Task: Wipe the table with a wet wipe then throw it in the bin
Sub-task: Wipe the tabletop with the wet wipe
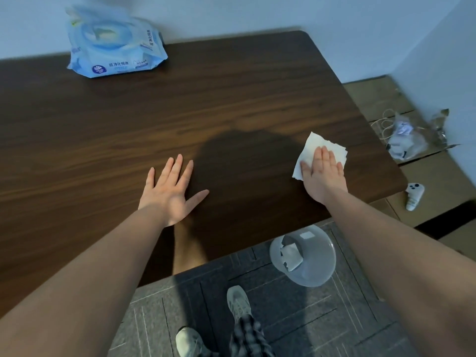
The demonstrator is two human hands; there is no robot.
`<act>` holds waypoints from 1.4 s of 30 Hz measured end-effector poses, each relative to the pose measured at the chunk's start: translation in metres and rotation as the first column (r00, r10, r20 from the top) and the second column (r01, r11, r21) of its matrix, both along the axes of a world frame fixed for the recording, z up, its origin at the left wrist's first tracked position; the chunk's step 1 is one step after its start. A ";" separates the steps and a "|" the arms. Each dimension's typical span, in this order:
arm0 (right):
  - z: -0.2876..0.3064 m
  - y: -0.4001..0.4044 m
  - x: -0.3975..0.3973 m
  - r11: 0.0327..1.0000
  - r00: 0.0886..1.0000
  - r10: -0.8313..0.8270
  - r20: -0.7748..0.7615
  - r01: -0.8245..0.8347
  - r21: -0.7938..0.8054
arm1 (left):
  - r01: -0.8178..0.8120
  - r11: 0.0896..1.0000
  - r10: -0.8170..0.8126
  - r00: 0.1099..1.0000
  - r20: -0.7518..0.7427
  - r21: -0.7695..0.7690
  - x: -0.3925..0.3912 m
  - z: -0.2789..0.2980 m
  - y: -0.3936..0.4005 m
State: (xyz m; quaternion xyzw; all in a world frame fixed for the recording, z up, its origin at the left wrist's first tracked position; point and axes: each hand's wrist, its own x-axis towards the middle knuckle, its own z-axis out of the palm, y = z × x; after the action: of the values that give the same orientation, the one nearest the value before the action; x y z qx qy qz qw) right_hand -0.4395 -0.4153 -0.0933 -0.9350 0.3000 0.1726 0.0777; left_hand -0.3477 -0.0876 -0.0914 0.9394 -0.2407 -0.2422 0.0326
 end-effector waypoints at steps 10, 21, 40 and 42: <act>-0.001 0.138 0.038 0.944 0.946 0.324 0.009 -0.324 0.059 | -0.170 0.971 0.161 0.985 -0.068 -0.165 -0.020 0.012 0.063; -0.011 0.372 0.095 0.739 0.741 0.670 0.044 -0.672 0.053 | -0.507 0.856 0.497 0.861 0.111 0.100 -0.071 0.014 0.311; -0.009 0.656 0.125 0.349 0.354 0.928 0.117 -0.935 0.060 | -0.747 0.662 0.739 0.664 0.109 0.061 -0.101 -0.009 0.403; -0.011 0.669 0.126 0.314 0.320 0.938 0.136 -0.947 0.063 | -0.747 0.663 0.739 0.664 0.114 0.054 -0.102 -0.010 0.403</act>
State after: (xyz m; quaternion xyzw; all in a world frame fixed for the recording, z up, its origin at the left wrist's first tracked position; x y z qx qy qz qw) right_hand -0.3137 0.2539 -0.1039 -0.9330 -0.3153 0.1699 0.0348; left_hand -0.4495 0.3157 -0.1009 0.9653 0.1742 -0.1802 0.0735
